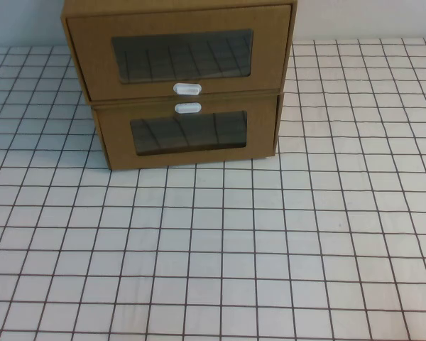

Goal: Open the shoe box
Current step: 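Pull the top drawer of the cardboard box fully open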

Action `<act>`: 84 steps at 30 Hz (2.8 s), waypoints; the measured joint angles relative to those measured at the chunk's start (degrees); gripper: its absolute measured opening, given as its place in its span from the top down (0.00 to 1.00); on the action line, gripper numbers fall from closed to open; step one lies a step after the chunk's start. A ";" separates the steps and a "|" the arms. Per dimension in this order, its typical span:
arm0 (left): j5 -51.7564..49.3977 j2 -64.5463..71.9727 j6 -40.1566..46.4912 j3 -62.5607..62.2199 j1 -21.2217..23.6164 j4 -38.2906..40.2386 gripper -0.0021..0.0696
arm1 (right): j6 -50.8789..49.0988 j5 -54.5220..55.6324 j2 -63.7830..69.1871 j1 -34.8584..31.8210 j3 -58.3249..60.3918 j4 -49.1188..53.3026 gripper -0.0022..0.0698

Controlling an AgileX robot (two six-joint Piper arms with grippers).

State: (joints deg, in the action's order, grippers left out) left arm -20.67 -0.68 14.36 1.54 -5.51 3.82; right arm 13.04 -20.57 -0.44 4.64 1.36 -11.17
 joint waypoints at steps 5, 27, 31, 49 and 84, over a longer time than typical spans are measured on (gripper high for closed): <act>0.00 0.00 0.00 0.00 0.00 0.00 0.97 | 0.00 0.00 0.00 0.00 0.00 0.00 0.99; 0.36 0.00 -1.06 0.00 0.00 0.11 0.97 | 0.00 0.00 0.00 0.00 0.00 0.00 0.99; 1.58 0.00 -5.92 0.00 0.00 0.19 0.97 | 0.00 0.00 0.00 0.00 0.00 0.00 0.99; 12.53 0.00 -26.74 0.00 0.00 12.42 0.97 | 0.00 0.00 0.00 0.00 0.00 0.00 0.99; -24.13 81.75 22.68 -89.24 0.00 34.78 0.97 | 0.00 0.00 0.00 0.00 0.00 0.00 0.99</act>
State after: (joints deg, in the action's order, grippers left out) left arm -44.80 81.07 37.03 -87.70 -5.51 38.60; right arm 13.04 -20.57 -0.44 4.64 1.36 -11.17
